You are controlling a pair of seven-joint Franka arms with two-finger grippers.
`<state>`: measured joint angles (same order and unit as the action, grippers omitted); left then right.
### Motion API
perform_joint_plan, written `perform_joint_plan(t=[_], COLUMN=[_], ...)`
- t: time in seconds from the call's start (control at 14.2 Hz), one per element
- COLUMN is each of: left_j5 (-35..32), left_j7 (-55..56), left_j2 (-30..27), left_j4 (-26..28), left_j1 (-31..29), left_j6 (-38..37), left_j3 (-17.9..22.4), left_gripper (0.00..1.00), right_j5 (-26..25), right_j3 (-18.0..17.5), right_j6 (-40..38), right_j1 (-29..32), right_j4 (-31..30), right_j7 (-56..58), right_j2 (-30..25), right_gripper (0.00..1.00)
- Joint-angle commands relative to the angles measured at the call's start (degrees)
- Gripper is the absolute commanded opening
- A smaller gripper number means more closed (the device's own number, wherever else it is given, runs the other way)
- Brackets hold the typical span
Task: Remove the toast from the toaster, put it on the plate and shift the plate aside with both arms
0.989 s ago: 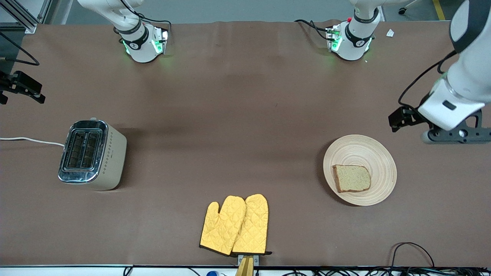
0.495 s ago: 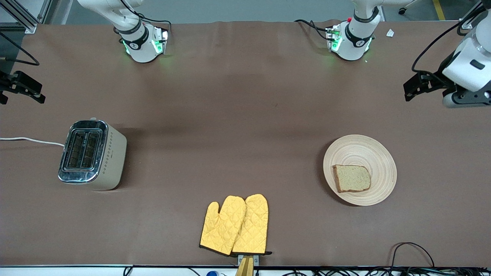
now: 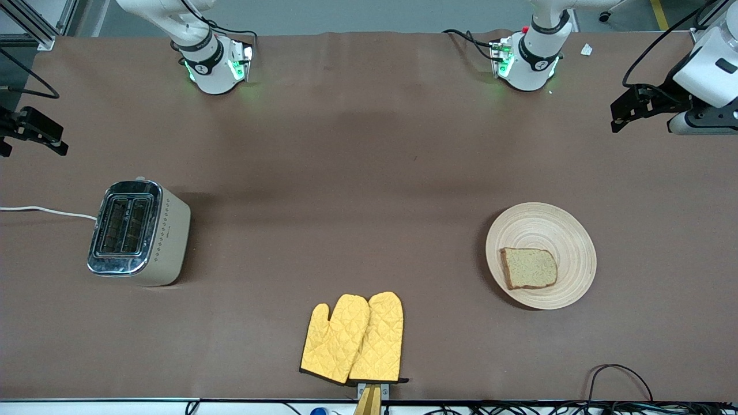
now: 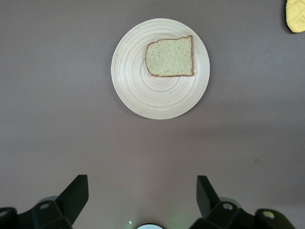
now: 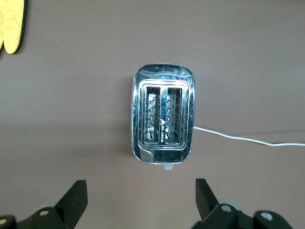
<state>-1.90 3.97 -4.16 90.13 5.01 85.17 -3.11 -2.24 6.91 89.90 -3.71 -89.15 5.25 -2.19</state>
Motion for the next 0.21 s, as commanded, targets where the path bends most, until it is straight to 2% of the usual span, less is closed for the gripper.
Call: perform_joint_plan(t=[0.0,0.14], left_j5=[1.02,1.20], left_j7=[-1.86,-2.03], left_j2=[1.17,1.09], left_j4=[-2.50,-2.51], left_j1=[0.09,0.09], left_j6=[-0.97,-1.23], left_j3=[0.57,0.57], left_gripper=[1.00,1.00], right_j5=[0.22,0.22], right_j3=[-0.23,-0.14], right_j6=[-0.08,-0.07], right_j1=[0.28,0.28], right_j4=[-0.41,-0.41], right_j7=[0.29,0.29], right_j2=[-0.53,-0.53], right_gripper=[1.00,1.00])
